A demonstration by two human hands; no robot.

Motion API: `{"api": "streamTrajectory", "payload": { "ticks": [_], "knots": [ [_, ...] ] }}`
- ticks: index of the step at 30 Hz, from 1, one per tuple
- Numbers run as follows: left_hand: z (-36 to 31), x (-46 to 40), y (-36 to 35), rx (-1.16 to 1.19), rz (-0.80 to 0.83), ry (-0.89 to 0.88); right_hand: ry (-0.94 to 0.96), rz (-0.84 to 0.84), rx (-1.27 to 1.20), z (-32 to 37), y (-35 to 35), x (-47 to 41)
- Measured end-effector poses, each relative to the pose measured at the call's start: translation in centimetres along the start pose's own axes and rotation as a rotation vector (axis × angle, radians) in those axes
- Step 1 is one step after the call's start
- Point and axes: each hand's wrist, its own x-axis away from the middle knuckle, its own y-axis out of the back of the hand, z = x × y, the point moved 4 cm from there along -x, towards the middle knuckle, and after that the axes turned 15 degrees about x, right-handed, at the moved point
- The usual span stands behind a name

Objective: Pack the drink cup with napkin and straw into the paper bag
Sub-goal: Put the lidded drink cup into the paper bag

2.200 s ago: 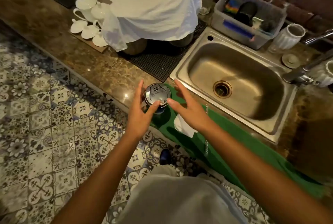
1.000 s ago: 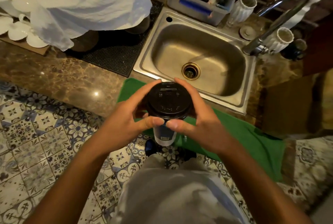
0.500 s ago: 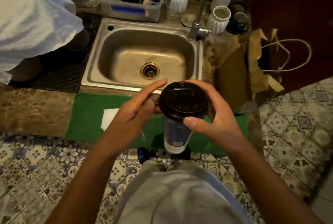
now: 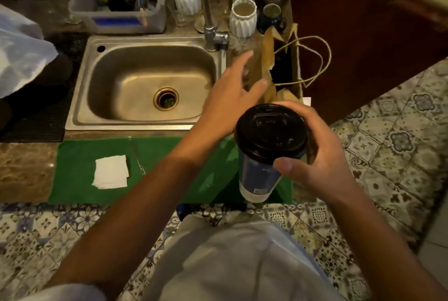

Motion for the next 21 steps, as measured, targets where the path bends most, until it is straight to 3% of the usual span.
{"api": "streamTrajectory", "payload": {
  "ticks": [4, 7, 10, 15, 21],
  "knots": [
    [-1.3, -4.4, -3.6, -0.343, 0.058, -0.040, -0.013, -0.013, -0.016, -1.0, 1.3, 0.6],
    [-1.0, -6.0, -4.6, -0.375, 0.052, -0.019, -0.008, -0.037, -0.037, -1.8, 2.4, 1.0],
    [0.9, -7.0, -4.5, -0.249, 0.034, 0.078, -0.029, -0.059, -0.042, -2.3, 3.5, 1.3],
    [3.6, -6.2, -2.6, 0.258, 0.050, 0.284, -0.020, -0.104, -0.035, -2.7, 5.3, 1.2],
    [4.3, -2.8, -0.3, 0.419, -0.006, 0.291, -0.012, -0.248, -0.129, -2.9, 7.1, 0.2]
  ]
}}
